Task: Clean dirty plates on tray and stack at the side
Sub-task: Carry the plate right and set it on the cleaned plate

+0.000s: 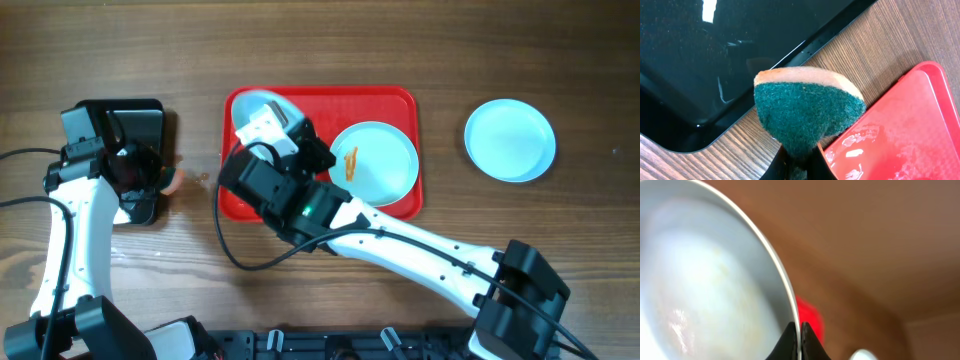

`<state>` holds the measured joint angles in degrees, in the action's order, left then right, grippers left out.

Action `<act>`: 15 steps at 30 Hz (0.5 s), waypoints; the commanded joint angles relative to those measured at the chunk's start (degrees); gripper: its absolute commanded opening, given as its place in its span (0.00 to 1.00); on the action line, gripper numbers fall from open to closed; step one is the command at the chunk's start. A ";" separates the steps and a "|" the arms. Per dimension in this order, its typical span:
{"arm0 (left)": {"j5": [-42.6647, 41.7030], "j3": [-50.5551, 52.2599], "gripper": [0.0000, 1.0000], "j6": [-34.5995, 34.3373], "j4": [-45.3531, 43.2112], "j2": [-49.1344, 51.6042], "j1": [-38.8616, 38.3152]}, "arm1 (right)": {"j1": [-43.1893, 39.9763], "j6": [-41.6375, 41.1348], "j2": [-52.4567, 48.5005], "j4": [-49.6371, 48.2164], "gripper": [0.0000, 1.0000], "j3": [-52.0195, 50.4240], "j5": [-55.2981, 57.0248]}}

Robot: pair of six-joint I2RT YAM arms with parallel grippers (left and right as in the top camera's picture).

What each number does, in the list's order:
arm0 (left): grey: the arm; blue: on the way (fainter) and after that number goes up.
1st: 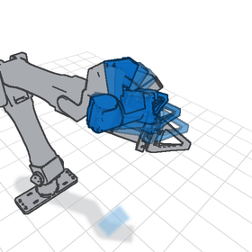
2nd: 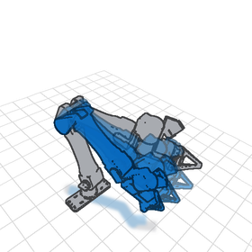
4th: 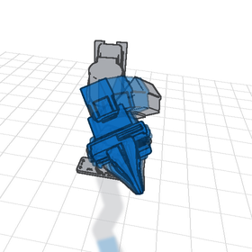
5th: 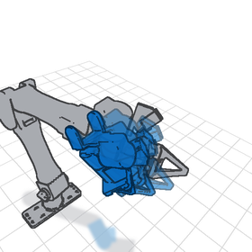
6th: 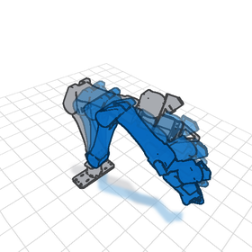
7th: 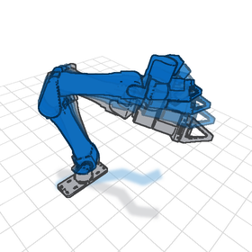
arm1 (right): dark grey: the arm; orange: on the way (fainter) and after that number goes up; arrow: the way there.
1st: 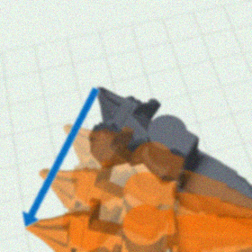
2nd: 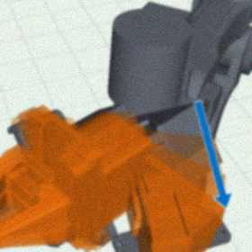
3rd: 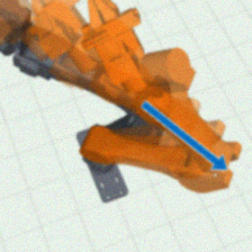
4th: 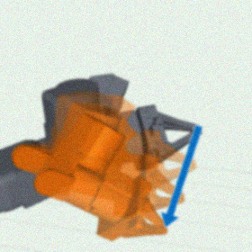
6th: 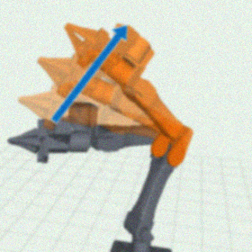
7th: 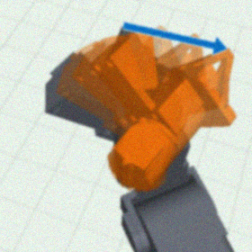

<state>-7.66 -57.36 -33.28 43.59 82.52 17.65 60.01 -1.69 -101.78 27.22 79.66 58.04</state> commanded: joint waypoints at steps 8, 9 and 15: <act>-0.87 0.37 0.04 1.14 -0.02 0.44 0.20 | -12.04 -23.23 8.41 9.18 0.04 4.50 -25.33; -0.87 0.37 0.04 1.14 -0.02 0.44 0.20 | -14.40 -23.98 10.01 10.01 0.04 5.27 -29.07; -0.87 0.37 0.04 1.14 -0.02 0.44 0.20 | -35.89 -24.02 15.78 16.02 0.04 5.79 -56.74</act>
<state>-7.68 -57.36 -33.28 43.59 82.52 17.65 34.72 -23.00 -88.95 40.05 84.23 19.16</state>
